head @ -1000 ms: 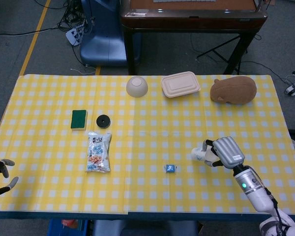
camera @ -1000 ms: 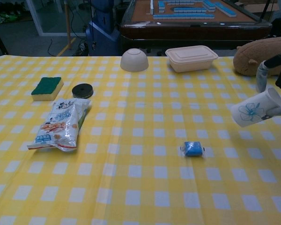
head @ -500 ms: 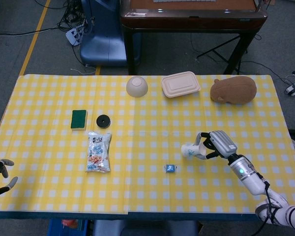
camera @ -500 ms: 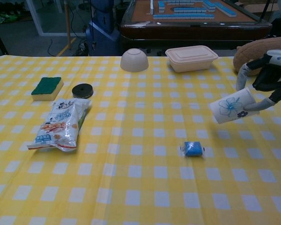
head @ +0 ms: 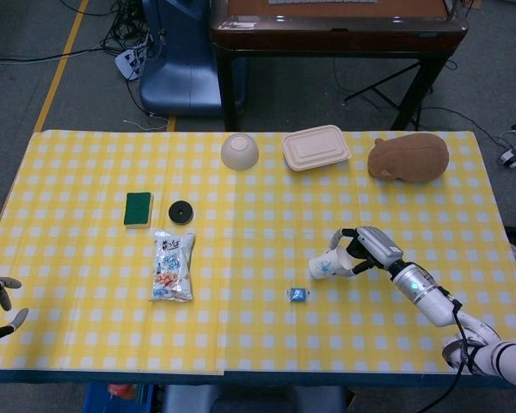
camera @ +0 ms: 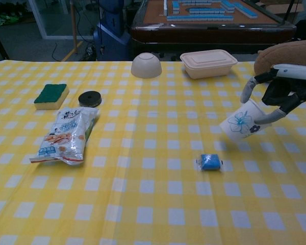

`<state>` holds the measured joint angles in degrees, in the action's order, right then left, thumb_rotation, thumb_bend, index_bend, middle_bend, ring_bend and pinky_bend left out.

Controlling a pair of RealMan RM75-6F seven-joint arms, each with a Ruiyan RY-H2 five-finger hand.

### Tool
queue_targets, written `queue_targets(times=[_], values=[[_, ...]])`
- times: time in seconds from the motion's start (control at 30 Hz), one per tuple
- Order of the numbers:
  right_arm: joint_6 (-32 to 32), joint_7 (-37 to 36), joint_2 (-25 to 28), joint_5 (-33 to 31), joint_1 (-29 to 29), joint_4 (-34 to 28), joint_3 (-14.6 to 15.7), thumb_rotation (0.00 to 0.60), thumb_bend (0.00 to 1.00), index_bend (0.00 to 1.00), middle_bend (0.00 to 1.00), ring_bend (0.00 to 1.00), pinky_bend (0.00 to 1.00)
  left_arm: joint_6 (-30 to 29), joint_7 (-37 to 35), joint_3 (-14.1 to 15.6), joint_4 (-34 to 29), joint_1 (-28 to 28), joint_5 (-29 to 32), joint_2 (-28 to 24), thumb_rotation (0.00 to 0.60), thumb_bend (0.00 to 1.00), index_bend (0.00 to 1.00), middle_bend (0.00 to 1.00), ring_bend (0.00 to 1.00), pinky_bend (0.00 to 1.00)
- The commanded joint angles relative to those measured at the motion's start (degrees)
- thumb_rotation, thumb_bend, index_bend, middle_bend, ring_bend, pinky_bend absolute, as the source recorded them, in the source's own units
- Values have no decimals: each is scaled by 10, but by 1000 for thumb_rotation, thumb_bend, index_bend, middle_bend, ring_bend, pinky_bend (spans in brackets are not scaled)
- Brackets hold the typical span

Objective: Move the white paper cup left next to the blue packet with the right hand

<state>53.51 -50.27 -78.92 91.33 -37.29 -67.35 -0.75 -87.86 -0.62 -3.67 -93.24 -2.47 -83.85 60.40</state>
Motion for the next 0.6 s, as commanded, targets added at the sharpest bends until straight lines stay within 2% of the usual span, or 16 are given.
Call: queue_targets(times=[0.03,0.1,0.17,0.33,0.4,0.43,0.53,0.6], values=[[-4,0,0,-3,-2,3,3,600,0,284,1000,1000,1000,-1,1,0,0,0,-1,0,600,246,486,624,490,619],[0,2,2,-6,1,2,3,600,0,186,1000,1000,1000,-2,0,0,0,1,-1,0,600,246,477,624,491,619],[9,7,5,-7,5,1,4,600,0,135,1000,1000,1000,-2,0,0,0,1,-1,0,600,247,464,624,490,619],[44,64,22,-8,21,-17,2,600,0,114,1000,1000,1000,-3,0,1,-1,2,-2,0,600,246,454,624,490,619],[51,108,33,-12,25,-34,0,600,0,128,1000,1000,1000,-4,1,1,-2,2,-3,-1,600,246,454,624,490,619],[53,148,41,-17,27,-49,-3,600,0,144,1000,1000,1000,-4,1,1,-2,2,-3,-1,600,246,454,624,490,619],[47,276,65,-34,28,-97,-9,600,0,279,1000,1000,1000,-5,3,1,-4,2,-4,-1,600,247,454,624,491,619],[37,358,78,-53,27,-130,-14,600,0,298,1000,1000,1000,-5,3,1,-4,3,-4,-1,600,247,454,624,491,619]])
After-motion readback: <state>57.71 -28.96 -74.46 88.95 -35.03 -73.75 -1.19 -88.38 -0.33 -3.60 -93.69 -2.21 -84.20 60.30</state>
